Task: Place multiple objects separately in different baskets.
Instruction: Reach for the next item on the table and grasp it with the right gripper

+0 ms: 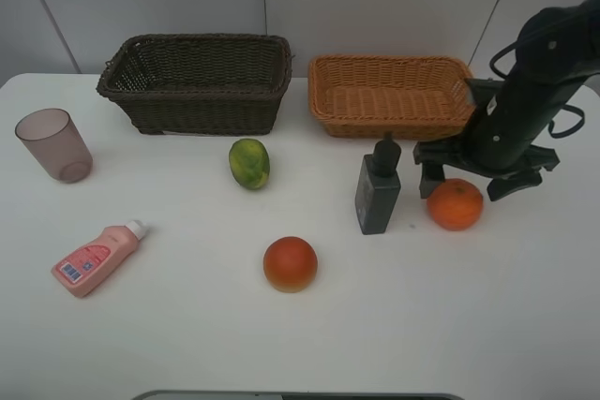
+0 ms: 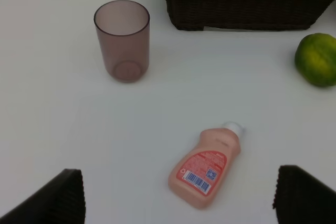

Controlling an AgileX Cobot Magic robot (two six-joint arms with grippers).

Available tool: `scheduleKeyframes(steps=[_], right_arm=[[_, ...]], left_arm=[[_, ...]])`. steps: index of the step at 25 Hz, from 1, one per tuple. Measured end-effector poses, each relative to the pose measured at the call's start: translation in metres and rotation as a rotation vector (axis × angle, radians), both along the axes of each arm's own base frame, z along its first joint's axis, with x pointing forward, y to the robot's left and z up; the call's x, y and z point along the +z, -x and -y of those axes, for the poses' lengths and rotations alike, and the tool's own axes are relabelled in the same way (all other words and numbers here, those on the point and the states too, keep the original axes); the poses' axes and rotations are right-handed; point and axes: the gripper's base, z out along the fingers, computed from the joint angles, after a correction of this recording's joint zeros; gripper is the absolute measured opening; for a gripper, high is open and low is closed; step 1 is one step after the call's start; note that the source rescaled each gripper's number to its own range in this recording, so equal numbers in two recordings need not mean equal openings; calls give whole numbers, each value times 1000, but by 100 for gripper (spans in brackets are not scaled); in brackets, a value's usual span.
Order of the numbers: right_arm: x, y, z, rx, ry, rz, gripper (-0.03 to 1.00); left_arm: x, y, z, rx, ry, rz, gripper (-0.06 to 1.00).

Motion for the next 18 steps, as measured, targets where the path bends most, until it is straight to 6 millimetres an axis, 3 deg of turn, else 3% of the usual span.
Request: scheduleKeyframes(steps=[18], right_arm=[[-23, -6, -2, 6, 5, -24, 98]], left_arm=[[0, 0, 0, 0, 0, 0, 92]])
